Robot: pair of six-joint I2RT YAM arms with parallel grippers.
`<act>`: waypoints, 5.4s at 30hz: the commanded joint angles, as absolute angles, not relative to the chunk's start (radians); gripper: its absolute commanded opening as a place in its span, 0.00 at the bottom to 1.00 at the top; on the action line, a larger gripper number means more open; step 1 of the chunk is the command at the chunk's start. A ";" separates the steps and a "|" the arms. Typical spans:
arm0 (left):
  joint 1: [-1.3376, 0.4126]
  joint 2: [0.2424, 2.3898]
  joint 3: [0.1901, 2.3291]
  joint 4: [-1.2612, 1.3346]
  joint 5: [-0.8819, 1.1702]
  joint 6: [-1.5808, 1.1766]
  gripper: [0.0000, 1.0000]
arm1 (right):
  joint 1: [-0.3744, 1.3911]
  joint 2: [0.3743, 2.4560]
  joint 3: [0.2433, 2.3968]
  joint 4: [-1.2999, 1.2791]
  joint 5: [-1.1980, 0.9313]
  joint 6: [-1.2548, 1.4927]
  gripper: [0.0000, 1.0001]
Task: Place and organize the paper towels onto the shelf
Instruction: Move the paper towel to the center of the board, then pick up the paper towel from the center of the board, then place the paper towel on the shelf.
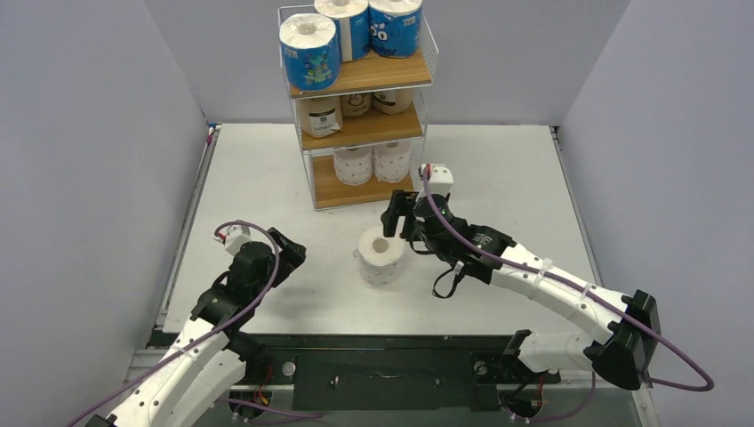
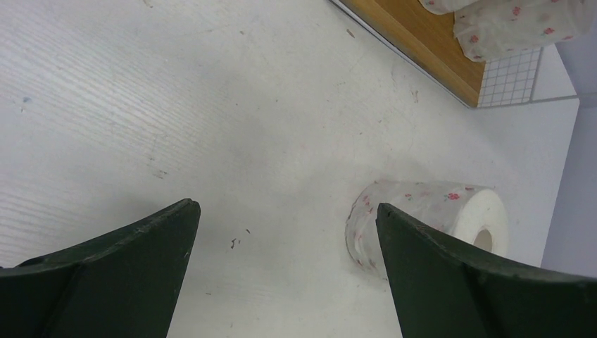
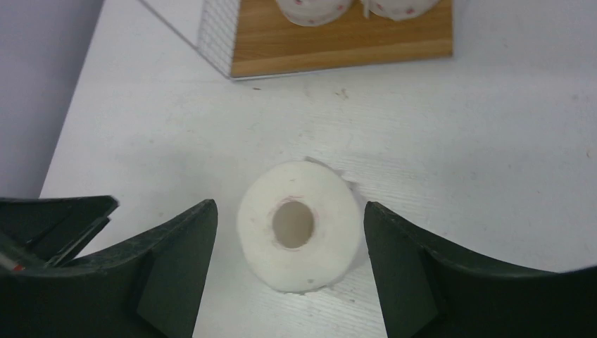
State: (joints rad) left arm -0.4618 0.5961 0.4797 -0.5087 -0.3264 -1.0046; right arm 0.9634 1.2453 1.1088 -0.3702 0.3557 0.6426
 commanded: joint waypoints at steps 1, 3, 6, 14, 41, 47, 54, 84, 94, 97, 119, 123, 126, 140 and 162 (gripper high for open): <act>-0.454 0.597 0.523 -0.539 -0.381 -1.102 0.96 | 0.803 1.196 0.913 -0.271 0.128 0.822 0.72; -0.454 0.581 0.507 -0.509 -0.371 -1.086 0.96 | 0.776 1.188 0.851 -0.182 0.070 0.845 0.73; -0.454 0.548 0.465 -0.437 -0.331 -1.054 0.96 | 0.773 1.213 0.853 -0.201 0.056 0.850 0.73; -0.454 0.487 0.395 -0.331 -0.264 -1.014 0.96 | 0.782 1.274 0.875 -0.206 0.053 0.844 0.80; -0.454 0.573 0.400 -0.299 -0.227 -0.961 0.96 | 0.805 1.447 0.980 -0.310 0.071 0.780 0.46; -0.454 0.571 0.402 -0.302 -0.229 -0.959 0.96 | 0.806 1.427 0.994 -0.323 0.069 0.783 0.36; -0.454 0.560 0.411 -0.329 -0.249 -0.956 0.96 | 0.800 1.373 1.035 -0.356 0.086 0.796 0.32; -0.454 0.504 0.410 -0.399 -0.289 -0.950 0.96 | 0.662 1.746 1.409 -0.229 0.104 1.026 0.29; -0.454 0.478 0.392 -0.405 -0.288 -0.956 0.96 | 0.661 1.882 1.542 -0.244 0.137 1.029 0.27; -0.454 0.475 0.386 -0.406 -0.287 -0.958 0.96 | 0.667 1.900 1.559 -0.242 0.150 1.026 0.27; -0.454 0.462 0.369 -0.409 -0.281 -0.968 0.96 | 0.733 2.032 1.744 -0.292 0.217 1.015 0.26; -0.454 0.459 0.367 -0.413 -0.281 -0.968 0.96 | 0.733 2.043 1.747 -0.292 0.214 1.020 0.26; -0.454 0.458 0.365 -0.410 -0.280 -0.969 0.96 | 0.734 2.053 1.750 -0.293 0.212 1.025 0.26; -0.454 0.465 0.357 -0.407 -0.272 -0.976 0.96 | 0.739 2.078 1.740 -0.304 0.197 1.030 0.26; -0.454 0.458 0.361 -0.420 -0.268 -0.979 0.96 | 0.751 2.008 1.562 -0.208 0.229 1.109 0.26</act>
State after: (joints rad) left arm -0.4610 0.4656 0.3489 -0.4229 -0.2760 -0.9768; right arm 0.7506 2.0327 1.5715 -0.2173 0.2455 1.0809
